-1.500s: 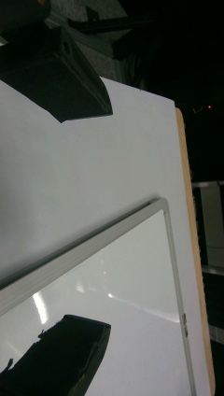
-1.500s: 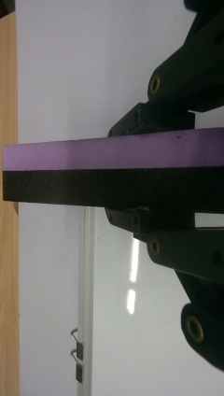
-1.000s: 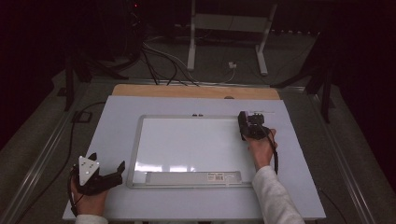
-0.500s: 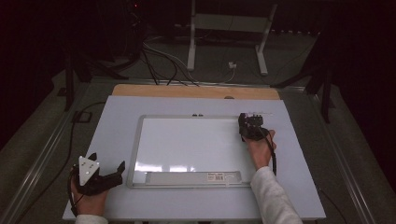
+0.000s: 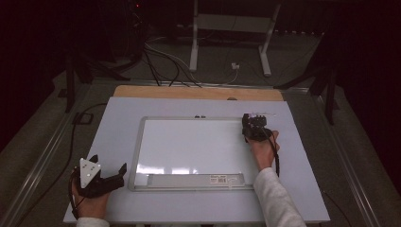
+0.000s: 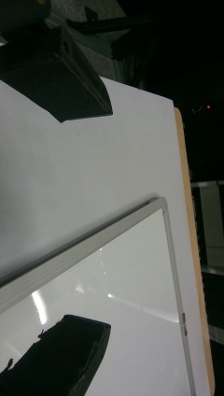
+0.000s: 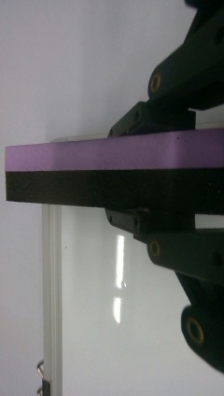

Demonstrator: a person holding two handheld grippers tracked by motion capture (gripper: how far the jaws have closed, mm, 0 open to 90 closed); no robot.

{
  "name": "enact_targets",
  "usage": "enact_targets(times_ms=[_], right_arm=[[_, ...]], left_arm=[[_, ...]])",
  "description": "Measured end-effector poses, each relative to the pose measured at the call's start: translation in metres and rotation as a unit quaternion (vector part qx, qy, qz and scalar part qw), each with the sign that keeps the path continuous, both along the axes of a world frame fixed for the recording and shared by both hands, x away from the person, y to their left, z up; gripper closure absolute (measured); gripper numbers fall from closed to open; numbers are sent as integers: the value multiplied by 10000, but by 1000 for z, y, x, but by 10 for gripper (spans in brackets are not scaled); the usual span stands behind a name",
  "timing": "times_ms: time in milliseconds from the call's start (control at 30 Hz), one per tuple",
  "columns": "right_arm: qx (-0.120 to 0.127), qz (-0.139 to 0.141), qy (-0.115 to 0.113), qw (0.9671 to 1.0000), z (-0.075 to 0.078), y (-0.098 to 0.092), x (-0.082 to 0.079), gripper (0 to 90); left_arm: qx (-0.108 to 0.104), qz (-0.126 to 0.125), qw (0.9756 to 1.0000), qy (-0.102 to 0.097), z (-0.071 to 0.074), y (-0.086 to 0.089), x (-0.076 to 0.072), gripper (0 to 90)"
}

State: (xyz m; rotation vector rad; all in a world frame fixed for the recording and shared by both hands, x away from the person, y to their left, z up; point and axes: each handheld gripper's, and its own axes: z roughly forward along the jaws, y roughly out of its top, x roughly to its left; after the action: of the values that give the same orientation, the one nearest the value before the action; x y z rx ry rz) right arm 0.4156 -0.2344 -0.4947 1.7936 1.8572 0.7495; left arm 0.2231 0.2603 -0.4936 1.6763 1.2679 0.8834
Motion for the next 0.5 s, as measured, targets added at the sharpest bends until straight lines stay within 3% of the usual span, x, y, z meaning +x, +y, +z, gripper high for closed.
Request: enact_targets(times_ms=[167, 333, 500], right_arm=[[388, 154, -308, 9987, 9, -3, -7, 348], [463, 559, -627, 9954, 22, 1, -16, 151], [467, 769, -702, 9935, 32, 2, -30, 73]], left_arm=[[3, -2, 10000, 5, 0, 0, 0, 11], [-16, 16, 10000, -13, 1, 0, -1, 10], [-26, 18, 10000, -22, 1, 1, -1, 10]])
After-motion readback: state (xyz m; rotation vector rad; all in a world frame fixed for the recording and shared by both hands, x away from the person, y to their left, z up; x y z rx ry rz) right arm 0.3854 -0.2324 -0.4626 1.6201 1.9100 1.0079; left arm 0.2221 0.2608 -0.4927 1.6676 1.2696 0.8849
